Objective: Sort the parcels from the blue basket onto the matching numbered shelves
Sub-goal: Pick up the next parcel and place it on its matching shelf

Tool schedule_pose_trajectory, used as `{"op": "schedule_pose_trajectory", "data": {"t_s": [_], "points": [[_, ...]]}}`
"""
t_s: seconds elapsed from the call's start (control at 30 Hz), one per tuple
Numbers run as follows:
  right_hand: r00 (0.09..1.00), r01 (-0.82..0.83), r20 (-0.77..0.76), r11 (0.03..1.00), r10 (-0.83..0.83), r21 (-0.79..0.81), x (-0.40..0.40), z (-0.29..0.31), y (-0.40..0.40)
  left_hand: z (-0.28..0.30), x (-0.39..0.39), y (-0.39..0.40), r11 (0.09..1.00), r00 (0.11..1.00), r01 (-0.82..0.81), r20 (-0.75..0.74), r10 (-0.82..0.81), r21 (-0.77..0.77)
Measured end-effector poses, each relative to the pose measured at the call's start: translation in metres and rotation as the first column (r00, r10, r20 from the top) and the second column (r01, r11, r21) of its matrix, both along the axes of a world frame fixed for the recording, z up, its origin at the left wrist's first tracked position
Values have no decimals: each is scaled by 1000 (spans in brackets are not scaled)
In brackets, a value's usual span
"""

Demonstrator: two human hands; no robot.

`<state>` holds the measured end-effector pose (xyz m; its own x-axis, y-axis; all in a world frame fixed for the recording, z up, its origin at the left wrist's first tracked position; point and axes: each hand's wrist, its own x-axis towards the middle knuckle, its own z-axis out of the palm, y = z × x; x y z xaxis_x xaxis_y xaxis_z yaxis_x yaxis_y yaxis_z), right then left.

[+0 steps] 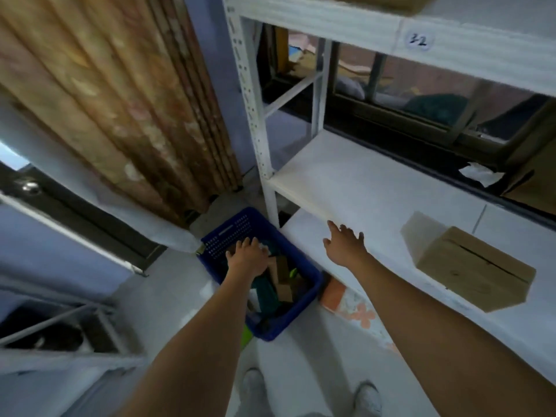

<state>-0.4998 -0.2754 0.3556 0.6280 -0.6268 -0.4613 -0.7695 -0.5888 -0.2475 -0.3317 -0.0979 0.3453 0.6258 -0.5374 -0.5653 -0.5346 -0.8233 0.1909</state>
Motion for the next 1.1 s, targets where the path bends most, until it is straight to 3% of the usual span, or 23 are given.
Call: {"op": "schedule_pose_trajectory", "data": {"t_s": [0.3,0.77,0.9,1.1], "points": [[995,-46,-88,996,53,72,118,-19,97,-27,111,106,994,990,-112,-87,110,-14],[972,-155,-144,966,187,207,221,-122,88,-109,170,87,985,970,-153,-177,166,86],[978,-111,-146,964,150,241,242,-174,81,-156,192,75,981,955,-168,-229,186,95],[976,3,-205,946,67,324,265,-288,82,-274,219,57,980,946,-159,-265,187,122]]}}
